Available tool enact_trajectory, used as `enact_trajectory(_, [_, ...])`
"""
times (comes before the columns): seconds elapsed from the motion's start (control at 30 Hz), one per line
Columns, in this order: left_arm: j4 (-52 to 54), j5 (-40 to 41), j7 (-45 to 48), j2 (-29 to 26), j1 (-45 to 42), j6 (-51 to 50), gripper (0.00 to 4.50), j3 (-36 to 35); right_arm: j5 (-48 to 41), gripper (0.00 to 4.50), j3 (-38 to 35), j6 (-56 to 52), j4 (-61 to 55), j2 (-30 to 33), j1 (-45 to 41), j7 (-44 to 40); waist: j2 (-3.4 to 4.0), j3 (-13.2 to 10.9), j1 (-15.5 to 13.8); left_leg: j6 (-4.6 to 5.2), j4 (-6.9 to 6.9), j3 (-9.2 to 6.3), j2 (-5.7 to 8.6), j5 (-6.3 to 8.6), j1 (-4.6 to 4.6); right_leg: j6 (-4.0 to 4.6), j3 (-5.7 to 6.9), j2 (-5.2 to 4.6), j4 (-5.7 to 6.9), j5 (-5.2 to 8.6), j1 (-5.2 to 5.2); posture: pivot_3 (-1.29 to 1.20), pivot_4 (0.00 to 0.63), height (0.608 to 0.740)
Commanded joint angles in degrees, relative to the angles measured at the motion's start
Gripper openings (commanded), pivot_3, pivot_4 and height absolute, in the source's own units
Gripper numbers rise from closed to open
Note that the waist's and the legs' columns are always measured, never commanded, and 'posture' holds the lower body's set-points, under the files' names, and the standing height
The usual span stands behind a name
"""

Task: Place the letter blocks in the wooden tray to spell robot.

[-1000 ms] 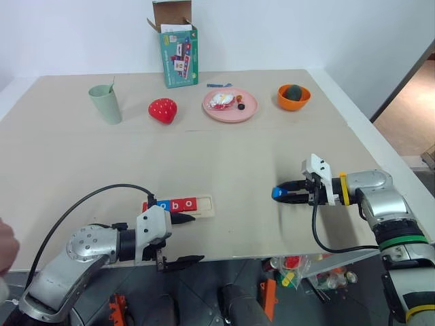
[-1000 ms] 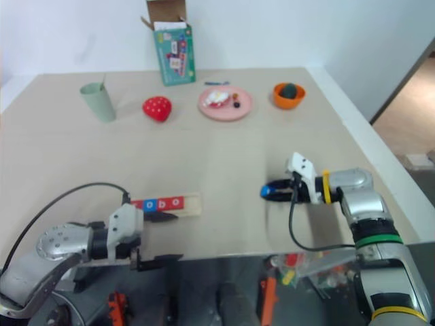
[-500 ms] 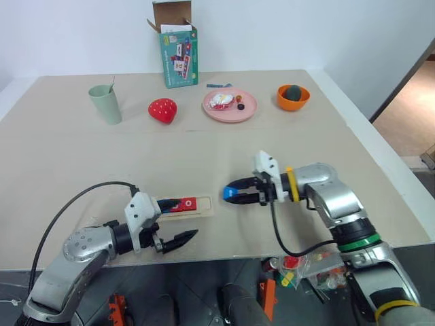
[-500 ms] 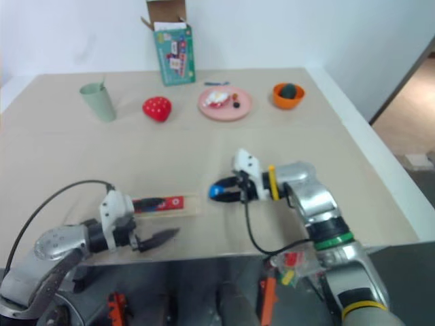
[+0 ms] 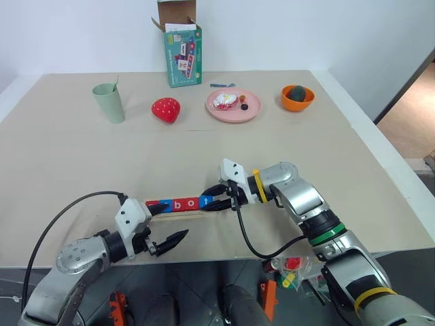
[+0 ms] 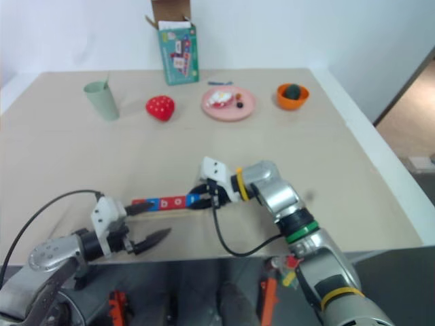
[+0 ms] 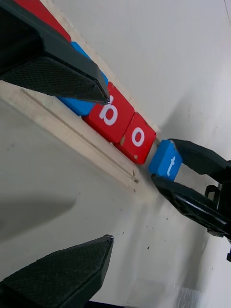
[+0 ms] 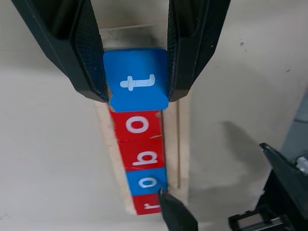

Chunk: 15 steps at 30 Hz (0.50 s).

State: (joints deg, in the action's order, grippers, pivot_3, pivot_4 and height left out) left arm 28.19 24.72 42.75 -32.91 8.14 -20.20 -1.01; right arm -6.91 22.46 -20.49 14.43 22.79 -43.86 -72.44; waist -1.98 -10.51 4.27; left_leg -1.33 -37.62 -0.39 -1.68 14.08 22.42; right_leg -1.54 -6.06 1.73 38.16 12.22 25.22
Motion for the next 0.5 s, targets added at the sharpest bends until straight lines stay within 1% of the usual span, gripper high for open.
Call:
enact_trajectory(0.03, [2.40, -0.25, -0.40, -0.21, 0.63, 1.30, 4.50, -1.00, 0.10, 1.20, -0.38, 1.57, -0.10, 0.11, -0.84, -0.57, 0.00, 0.00, 0.01, 0.00, 0.00, -0.02, -0.02, 0.00, 0.00, 0.02, 0.03, 0.02, 0.01, 0.00, 0.00, 0.00, 0.150, 0.740])
enact_trajectory(0.5, [2.18, -1.04, -0.12, -0.12, 0.68, 1.90, 4.50, -0.55, 1.77, 1.20, 0.18, 4.16, 2.61, -1.19, -0.97, -0.84, 0.00, 0.00, 0.03, 0.00, 0.00, -0.03, -0.03, 0.00, -0.01, 0.05, 0.06, 0.04, 0.01, -0.01, -0.01, 0.00, 0.150, 0.740])
